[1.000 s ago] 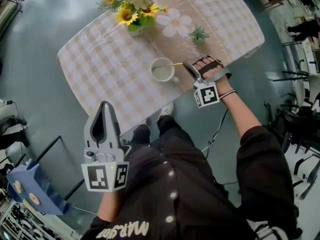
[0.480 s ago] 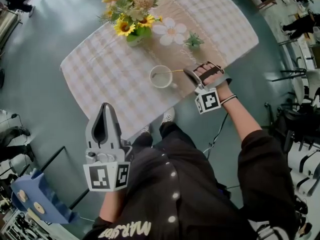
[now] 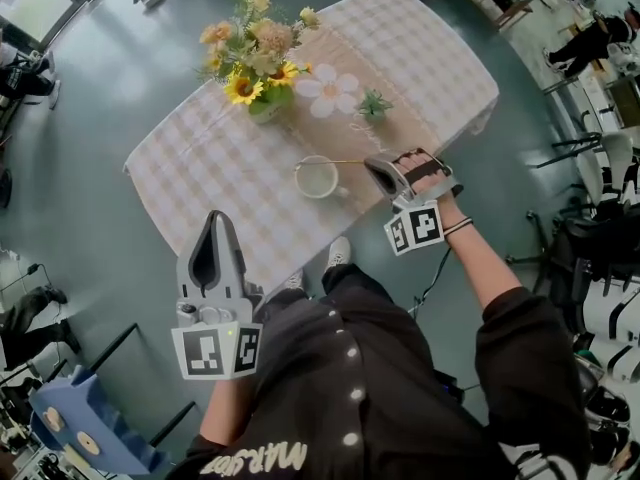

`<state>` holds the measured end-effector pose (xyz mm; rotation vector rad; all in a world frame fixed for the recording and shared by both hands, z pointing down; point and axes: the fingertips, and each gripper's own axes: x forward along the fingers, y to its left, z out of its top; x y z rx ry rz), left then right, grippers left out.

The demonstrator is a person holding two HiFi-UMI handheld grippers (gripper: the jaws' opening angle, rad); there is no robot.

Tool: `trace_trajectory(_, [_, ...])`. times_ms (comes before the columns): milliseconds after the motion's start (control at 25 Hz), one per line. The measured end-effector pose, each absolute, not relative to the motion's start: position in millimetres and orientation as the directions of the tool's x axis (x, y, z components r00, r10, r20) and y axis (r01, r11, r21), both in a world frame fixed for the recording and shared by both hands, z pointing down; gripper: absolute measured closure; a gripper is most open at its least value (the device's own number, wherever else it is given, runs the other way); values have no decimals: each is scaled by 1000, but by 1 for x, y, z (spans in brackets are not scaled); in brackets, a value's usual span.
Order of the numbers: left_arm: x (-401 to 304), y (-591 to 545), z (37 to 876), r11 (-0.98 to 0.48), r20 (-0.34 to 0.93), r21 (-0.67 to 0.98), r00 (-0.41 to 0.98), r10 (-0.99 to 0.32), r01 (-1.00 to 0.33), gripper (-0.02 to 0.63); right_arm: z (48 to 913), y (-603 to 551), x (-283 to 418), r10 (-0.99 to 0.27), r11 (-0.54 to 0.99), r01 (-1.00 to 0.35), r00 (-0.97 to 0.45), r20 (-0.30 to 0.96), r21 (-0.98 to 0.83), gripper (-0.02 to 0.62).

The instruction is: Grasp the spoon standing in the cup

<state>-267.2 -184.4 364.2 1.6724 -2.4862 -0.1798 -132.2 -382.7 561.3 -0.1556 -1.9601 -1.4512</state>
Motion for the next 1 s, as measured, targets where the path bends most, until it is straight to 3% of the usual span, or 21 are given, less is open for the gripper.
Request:
trace_trajectory(440, [-272, -200, 348, 339, 10, 145, -341, -940, -930, 594, 491, -374, -127, -320, 629, 210, -808, 495, 749, 591])
trace_trajectory(1000, [-280, -202, 325, 363, -46, 108, -370, -928, -925, 594, 390, -366, -128, -317, 863, -154, -907, 279, 481, 591])
